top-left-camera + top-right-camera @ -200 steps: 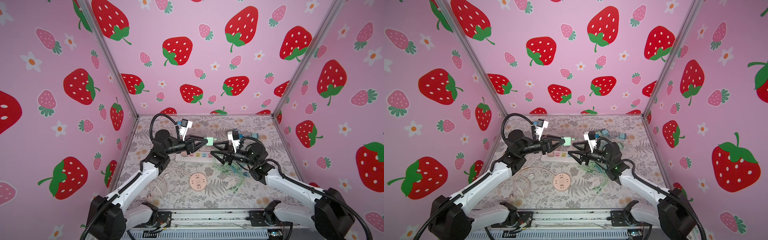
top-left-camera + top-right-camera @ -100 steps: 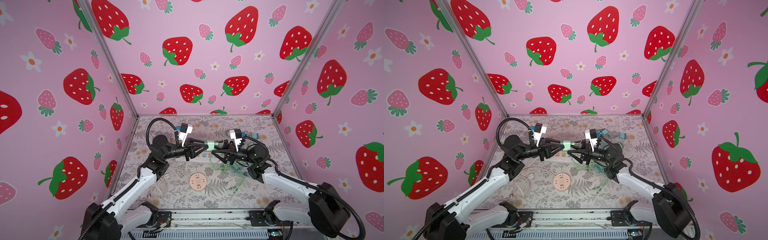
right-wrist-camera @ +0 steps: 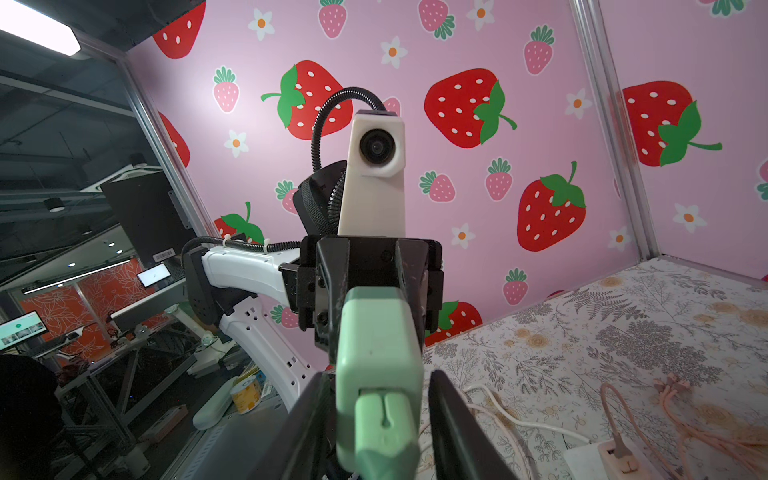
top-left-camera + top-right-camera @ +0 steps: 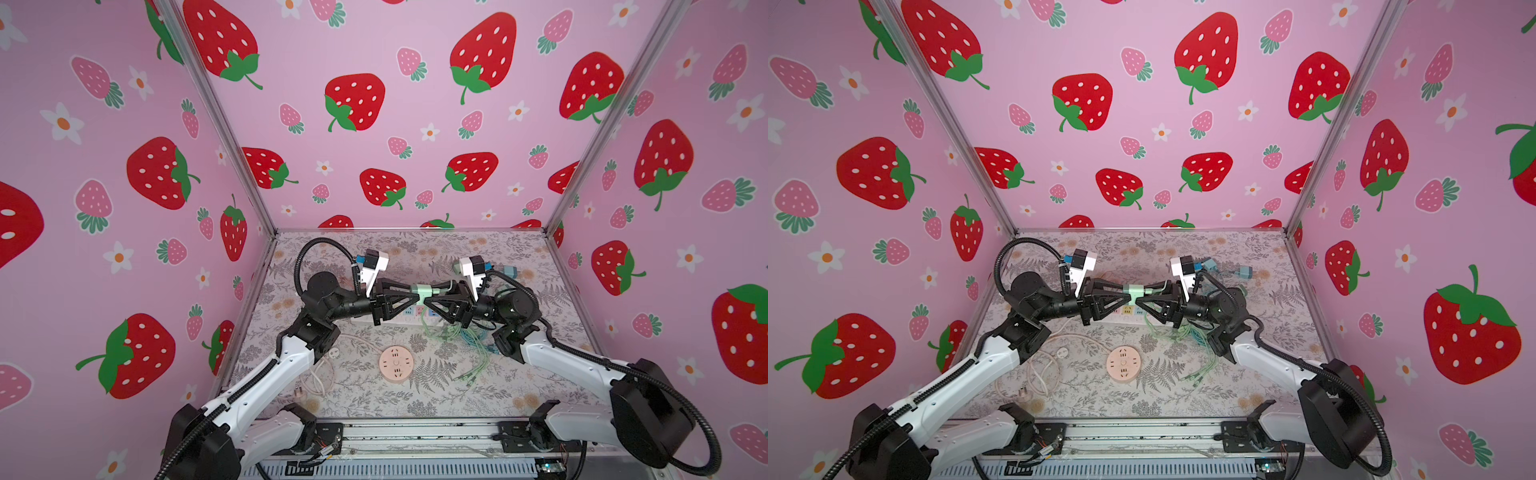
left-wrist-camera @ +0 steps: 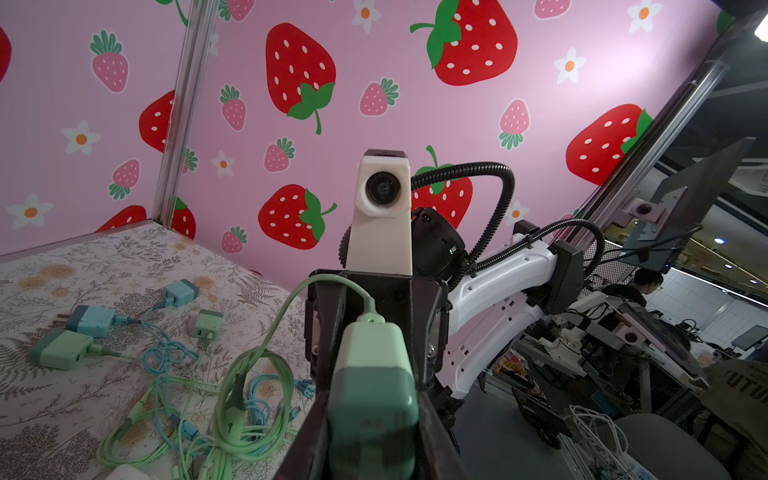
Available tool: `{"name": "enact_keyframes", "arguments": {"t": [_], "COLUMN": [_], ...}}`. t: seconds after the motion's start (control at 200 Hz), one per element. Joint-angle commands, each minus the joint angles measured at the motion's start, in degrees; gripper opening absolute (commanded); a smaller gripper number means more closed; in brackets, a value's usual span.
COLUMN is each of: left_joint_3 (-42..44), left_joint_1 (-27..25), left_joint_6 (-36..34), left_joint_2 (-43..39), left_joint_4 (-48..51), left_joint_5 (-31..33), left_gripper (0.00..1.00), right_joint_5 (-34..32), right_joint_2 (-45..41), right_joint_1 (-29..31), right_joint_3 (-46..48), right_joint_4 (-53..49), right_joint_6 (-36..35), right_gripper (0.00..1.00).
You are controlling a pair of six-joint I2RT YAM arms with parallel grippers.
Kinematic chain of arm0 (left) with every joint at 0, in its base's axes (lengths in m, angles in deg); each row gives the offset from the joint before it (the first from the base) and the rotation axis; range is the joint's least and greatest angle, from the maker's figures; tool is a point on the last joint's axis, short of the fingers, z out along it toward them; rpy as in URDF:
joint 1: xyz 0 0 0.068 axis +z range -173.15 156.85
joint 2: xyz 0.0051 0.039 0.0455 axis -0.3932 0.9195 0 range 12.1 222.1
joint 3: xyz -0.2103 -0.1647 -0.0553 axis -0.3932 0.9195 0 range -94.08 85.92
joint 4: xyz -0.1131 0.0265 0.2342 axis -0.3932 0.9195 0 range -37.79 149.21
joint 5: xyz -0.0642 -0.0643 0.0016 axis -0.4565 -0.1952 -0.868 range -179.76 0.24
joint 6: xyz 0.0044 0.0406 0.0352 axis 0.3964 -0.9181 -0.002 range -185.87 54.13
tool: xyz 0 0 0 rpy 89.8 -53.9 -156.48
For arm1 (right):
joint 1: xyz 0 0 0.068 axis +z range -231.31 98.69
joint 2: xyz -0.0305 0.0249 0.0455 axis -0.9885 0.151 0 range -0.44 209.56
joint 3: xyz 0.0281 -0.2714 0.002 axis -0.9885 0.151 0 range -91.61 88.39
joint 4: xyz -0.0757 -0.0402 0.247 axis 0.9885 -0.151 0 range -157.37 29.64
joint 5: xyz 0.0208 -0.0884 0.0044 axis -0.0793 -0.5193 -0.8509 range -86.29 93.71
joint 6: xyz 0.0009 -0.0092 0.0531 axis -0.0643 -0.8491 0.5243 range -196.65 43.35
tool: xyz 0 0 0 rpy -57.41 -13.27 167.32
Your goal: Insert the plug
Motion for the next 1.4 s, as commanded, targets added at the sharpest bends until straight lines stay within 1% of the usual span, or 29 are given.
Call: {"name": "enact_keyframes", "arguments": {"t": [0.0,0.205,0.285,0.29,0.305,0.425,0.49,0.575,0.72,0.82,0.955,1.045,1.205,1.396], "left_joint_3": [0.0,-0.7,-1.2,-1.3,-1.4,-2.7,-3.0,-3.2,-3.2,-3.2,-2.9,-2.6,-0.1,4.1], "left_joint_1": [-0.3,-0.3,-0.3,-0.3,-0.3,-0.3,-0.3,-0.3,-0.1,0.1,0.3,0.4,0.7,0.9], "left_joint_6": [-1.1,-1.1,-1.6,-1.7,-1.8,-2.9,-3.4,-4.0,-4.3,-4.3,-4.9,-6.6,-9.8,-12.3], "left_joint_2": [-0.2,0.0,-0.1,-0.1,-0.1,-0.1,-0.5,-0.8,-1.2,-1.5,-2.5,-4.0,-7.3,-13.6], "left_joint_4": [-1.6,-0.5,1.7,1.8,2.4,5.7,7.1,8.3,9.4,9.8,11.0,13.3,17.8,24.0], "left_joint_5": [-0.9,-0.1,0.5,0.5,0.5,0.6,1.3,1.6,3.1,3.0,3.0,3.0,3.9,7.4], "left_gripper": [0.00,0.00,0.05,0.07,0.10,0.20,0.27,0.41,0.52,0.55,0.57,0.58,0.61,0.69], "right_joint_5": [1.3,1.9,1.9,1.9,1.9,1.7,1.4,0.8,0.4,-0.1,-1.1,-1.2,-3.1,-3.7], "right_joint_2": [-0.1,0.3,0.3,0.3,0.3,0.0,-0.4,-1.1,-2.3,-3.0,-3.8,-4.7,-4.9,-2.7], "right_joint_1": [-0.1,-0.1,-0.1,-0.1,-0.1,-0.1,-0.1,-0.1,-0.1,-0.2,-0.3,-0.7,-1.2,-2.8], "right_joint_3": [-1.9,-2.6,-2.8,-2.8,-2.8,-2.9,-3.1,-3.6,-3.8,-3.8,-4.1,-4.8,-10.8,-18.6], "right_joint_4": [4.6,2.6,1.4,1.4,1.2,0.2,-1.2,-4.4,-7.9,-9.9,-14.0,-15.9,-26.6,-35.5], "right_joint_6": [1.5,0.9,0.1,0.1,-0.1,-0.9,-1.9,-4.0,-6.5,-7.9,-10.8,-12.9,-19.5,-25.0], "right_gripper": [0.37,0.26,0.21,0.21,0.20,0.15,0.13,0.09,0.08,0.07,0.07,0.07,0.06,0.06]}}
